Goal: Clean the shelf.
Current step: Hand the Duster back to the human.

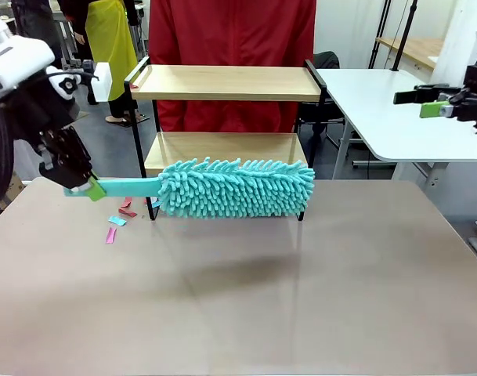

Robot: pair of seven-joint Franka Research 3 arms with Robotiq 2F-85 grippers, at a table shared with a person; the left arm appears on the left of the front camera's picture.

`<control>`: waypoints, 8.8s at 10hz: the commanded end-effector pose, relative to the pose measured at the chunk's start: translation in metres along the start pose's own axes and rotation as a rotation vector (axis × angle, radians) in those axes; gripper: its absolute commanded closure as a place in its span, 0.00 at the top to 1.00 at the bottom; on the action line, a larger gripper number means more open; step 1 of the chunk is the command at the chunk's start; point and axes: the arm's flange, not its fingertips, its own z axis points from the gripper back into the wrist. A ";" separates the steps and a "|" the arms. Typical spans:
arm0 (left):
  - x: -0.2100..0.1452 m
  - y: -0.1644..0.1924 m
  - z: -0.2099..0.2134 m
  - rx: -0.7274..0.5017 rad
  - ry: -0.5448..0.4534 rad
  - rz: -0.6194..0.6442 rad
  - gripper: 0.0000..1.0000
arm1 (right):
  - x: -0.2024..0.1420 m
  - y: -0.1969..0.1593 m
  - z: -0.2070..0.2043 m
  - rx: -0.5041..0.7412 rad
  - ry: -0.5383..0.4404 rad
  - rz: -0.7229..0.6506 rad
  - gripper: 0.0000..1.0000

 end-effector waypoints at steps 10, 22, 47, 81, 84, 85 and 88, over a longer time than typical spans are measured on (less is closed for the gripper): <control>-0.008 0.002 -0.044 0.035 -0.240 -0.040 0.13 | -0.040 0.010 -0.065 0.026 -0.057 -0.070 1.00; -0.008 0.002 -0.044 0.035 -0.240 -0.040 0.13 | -0.048 0.000 -0.104 -0.008 -0.135 0.045 1.00; -0.008 0.002 -0.044 0.035 -0.240 -0.040 0.13 | -0.072 -0.013 -0.189 0.141 0.124 -0.013 0.00; -0.148 0.047 0.064 0.097 -0.802 0.041 1.00 | 0.030 0.027 -0.094 -0.087 -0.238 0.096 0.17; -0.148 0.047 0.064 0.097 -0.802 0.041 1.00 | 0.049 0.050 -0.036 -0.454 -0.325 0.076 0.17; -0.148 0.047 0.064 0.097 -0.802 0.041 1.00 | 0.047 0.055 -0.017 -0.612 -0.335 0.079 0.17; -0.148 0.047 0.064 0.097 -0.802 0.041 1.00 | 0.032 0.062 0.034 -0.993 -0.359 0.021 0.17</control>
